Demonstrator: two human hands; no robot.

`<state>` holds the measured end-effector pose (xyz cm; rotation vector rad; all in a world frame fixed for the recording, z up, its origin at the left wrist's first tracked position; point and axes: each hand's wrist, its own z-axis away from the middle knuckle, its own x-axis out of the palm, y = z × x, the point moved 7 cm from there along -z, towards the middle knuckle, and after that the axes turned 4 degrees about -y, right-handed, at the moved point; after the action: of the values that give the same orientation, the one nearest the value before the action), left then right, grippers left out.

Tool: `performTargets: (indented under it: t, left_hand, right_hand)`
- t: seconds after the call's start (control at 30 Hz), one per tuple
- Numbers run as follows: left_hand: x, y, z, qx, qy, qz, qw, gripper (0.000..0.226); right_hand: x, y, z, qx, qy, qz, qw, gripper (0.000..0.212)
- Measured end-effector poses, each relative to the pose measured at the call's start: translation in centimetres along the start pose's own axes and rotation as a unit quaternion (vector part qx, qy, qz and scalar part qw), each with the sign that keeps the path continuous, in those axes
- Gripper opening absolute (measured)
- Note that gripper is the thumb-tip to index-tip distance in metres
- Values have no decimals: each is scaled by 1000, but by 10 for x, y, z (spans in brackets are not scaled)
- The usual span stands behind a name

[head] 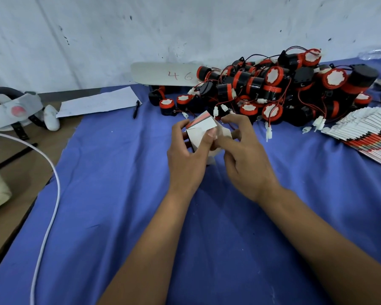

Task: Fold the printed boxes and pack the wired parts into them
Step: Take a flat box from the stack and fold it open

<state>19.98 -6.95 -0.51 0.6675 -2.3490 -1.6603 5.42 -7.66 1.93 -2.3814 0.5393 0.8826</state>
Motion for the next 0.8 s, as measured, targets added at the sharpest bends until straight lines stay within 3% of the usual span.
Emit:
performTargets:
  t: [0.2, 0.47, 0.8]
  left_hand:
    - [-4, -3, -1, 13, 19, -7, 1000, 48]
    - [-13, -5, -6, 30, 68, -39, 996, 29]
    - [-22, 4, -2, 60, 117, -150, 980, 31]
  right_hand:
    - [1, -1, 1, -17, -11, -26, 999, 33]
    - [8, 0, 3, -28, -72, -45, 996, 15]
    - [12, 3, 2, -41, -64, -30, 997, 16]
